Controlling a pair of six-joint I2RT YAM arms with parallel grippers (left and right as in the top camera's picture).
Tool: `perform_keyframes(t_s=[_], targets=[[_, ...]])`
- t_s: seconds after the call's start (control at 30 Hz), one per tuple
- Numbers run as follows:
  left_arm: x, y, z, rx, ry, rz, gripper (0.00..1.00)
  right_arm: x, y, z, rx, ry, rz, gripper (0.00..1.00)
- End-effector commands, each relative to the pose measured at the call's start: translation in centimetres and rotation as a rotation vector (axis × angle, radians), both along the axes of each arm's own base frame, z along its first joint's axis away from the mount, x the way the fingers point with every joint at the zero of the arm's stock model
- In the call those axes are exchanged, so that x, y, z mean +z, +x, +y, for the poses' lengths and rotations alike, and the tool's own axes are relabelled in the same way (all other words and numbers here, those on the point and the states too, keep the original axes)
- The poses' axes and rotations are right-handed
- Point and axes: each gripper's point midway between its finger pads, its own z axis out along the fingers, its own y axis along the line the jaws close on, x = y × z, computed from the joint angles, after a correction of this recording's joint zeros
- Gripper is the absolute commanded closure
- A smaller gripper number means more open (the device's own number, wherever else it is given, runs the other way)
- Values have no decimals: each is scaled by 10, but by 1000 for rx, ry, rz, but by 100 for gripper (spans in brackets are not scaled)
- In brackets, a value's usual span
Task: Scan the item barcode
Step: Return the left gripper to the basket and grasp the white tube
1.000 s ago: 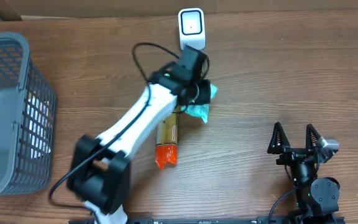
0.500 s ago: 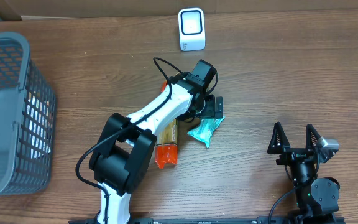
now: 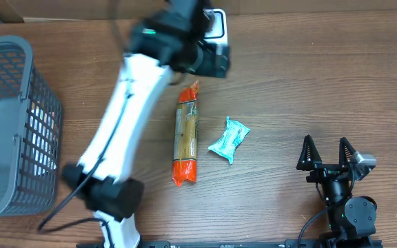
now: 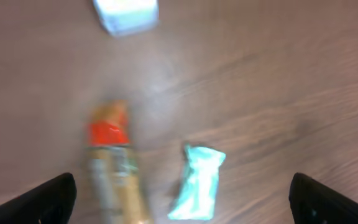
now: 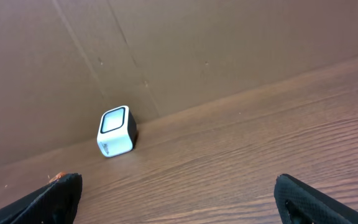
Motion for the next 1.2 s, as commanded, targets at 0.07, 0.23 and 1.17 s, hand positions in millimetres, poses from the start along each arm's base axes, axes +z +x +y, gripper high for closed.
perform_keyframes(t_s=[0.07, 0.23, 1.17], targets=[[95, -7, 96, 68, 135, -253, 0, -2, 0, 1, 3, 4, -4, 0], [125, -21, 205, 372, 96, -274, 0, -2, 0, 1, 3, 4, -3, 0], [-74, -97, 499, 989, -43, 28, 0, -2, 0, 1, 3, 4, -3, 0]])
